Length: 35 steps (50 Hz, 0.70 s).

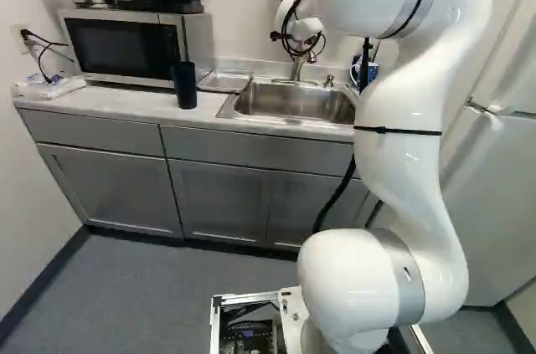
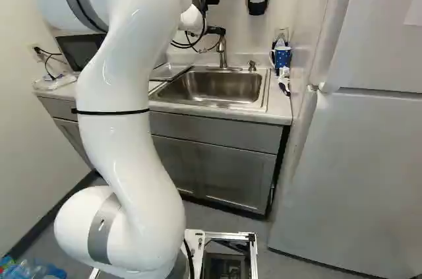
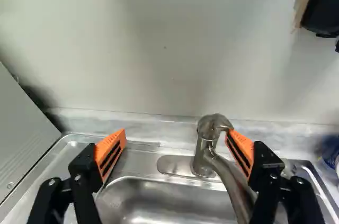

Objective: Rinse the cup and place it in the tray

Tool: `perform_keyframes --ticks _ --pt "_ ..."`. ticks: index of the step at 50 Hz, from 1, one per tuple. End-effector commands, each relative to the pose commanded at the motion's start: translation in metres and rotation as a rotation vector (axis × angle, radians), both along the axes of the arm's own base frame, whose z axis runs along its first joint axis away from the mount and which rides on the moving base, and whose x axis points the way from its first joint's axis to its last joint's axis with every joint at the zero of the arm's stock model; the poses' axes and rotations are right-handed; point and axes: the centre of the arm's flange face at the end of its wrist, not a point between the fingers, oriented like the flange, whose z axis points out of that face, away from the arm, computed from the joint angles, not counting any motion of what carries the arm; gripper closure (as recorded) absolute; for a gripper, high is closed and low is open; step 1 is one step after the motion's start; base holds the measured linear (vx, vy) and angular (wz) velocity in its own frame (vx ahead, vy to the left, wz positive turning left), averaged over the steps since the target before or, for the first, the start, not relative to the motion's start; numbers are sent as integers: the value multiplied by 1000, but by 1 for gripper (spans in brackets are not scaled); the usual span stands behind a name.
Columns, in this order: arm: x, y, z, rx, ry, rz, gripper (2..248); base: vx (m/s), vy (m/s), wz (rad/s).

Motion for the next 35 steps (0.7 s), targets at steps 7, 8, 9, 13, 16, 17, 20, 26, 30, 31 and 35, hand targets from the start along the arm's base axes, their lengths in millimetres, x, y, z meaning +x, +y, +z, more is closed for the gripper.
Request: perform_keyframes --ticks 7,8,9,13,16,17,20,26,30,31,35 --pt "7 1 -1 -1 -11 2 3 0 0 0" --pt "8 1 -1 -1 -12 2 3 0 0 0" --pt "9 2 -1 -1 -14 3 3 0 0 0" --pt "13 3 -1 -1 -19 5 3 0 0 0" --pt "15 5 -1 -1 -24 7 3 0 0 0" --pt "16 5 -1 -2 -25 8 3 0 0 0" --pt "19 6 -1 -2 -29 10 3 0 0 0" --pt "21 8 -2 -2 -31 11 3 0 0 0" --pt "21 8 -2 -2 -31 11 3 0 0 0" --pt "21 8 -2 -2 -31 11 3 0 0 0" --pt "21 8 -2 -2 -32 11 3 0 0 0"
